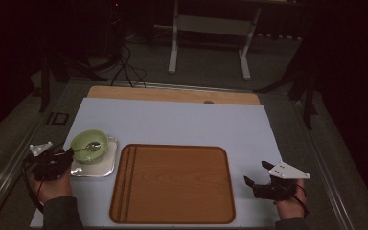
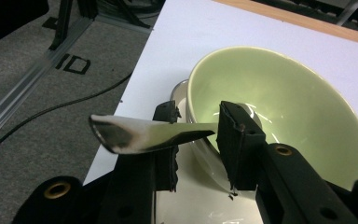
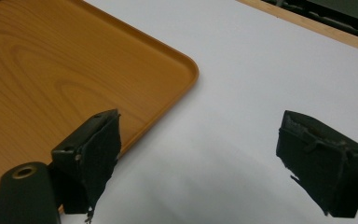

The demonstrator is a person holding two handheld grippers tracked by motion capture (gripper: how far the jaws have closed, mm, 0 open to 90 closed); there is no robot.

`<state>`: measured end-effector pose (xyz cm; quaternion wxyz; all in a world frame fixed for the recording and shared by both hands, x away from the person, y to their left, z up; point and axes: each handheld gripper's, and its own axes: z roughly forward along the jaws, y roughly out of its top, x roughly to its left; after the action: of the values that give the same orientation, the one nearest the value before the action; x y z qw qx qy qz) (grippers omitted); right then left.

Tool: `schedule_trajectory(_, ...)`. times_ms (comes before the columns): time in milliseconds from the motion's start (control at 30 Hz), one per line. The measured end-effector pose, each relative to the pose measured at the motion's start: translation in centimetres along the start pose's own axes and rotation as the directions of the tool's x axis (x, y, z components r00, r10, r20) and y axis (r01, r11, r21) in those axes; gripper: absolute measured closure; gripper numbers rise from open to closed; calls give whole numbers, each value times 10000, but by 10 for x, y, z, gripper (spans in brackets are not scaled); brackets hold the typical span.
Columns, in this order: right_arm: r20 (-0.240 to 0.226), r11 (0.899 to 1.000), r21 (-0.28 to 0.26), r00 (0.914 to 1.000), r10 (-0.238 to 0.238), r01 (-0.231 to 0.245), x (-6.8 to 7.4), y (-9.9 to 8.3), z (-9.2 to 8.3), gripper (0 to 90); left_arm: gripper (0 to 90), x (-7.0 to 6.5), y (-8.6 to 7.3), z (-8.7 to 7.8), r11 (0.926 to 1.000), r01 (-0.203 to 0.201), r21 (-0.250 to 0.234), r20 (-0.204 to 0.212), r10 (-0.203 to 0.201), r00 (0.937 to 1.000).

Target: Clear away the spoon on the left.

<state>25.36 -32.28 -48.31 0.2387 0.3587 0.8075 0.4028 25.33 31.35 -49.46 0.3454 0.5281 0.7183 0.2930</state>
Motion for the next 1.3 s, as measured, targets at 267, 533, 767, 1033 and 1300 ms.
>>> schedule_trajectory(267,9,10000,33,10000,3,-3,0,0,1,137,688,6,4,5,9997,229,9,-97,-229,9997)
schedule_trajectory(533,-30,10000,55,10000,-10,10,0,0,1,137,656,9,6,10,9991,409,-69,182,-408,9990)
schedule_trajectory(767,-40,10000,72,10000,-35,35,0,0,1,137,696,11,9,9,9978,620,-232,247,-614,9978)
schedule_trajectory(1033,-20,10000,60,10000,-25,25,0,0,1,137,759,10,11,2,9958,552,-730,290,-532,9982)
schedule_trajectory(1300,-44,10000,74,10000,-34,34,0,0,1,137,860,0,17,-10,9925,-23,-1225,680,107,9976)
